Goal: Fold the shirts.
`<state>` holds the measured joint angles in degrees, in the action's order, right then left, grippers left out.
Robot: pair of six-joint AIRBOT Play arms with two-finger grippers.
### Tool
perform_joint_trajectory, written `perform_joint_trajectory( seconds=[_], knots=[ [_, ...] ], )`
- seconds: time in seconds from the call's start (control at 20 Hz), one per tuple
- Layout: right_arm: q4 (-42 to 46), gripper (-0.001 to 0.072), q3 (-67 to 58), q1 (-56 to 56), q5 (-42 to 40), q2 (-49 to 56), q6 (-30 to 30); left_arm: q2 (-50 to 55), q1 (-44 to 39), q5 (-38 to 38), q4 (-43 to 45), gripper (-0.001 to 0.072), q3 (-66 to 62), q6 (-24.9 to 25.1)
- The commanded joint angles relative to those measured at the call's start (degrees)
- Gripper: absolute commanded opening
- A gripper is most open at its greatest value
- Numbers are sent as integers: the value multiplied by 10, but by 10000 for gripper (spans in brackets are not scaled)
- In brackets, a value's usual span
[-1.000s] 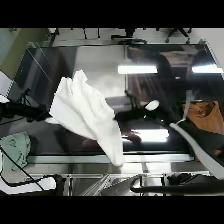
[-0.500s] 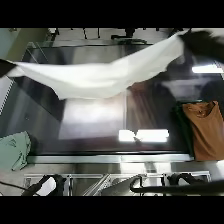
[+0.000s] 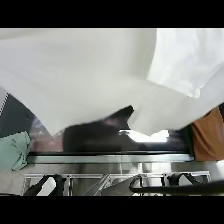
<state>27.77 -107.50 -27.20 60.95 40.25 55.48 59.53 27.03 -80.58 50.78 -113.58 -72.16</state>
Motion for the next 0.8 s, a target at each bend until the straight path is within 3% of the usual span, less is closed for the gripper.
perform_joint_trajectory(
  seconds=[0.0, 0.1, 0.25, 0.4, 0.6, 0.75],
  knots=[
    [-36, 16, -1, -17, 86, 92, 4, 81, -102, 3, 7, 11, 47, 42],
    [-43, 16, 23, 3, 120, 174, 2, 151, -159, 35, 8, 11, 82, 54],
    [34, 17, 76, 72, 106, 285, 0, 275, -187, 81, 8, 11, 95, 57],
    [123, 16, 92, 122, 55, 393, 6, 395, -187, 94, 8, 11, 63, 57],
    [126, 15, 89, 128, -28, 494, 11, 531, -186, 92, 9, 11, -10, 50],
    [126, 15, 89, 118, -58, 516, 10, 581, -183, 97, 66, 12, -51, 26]
  ],
)
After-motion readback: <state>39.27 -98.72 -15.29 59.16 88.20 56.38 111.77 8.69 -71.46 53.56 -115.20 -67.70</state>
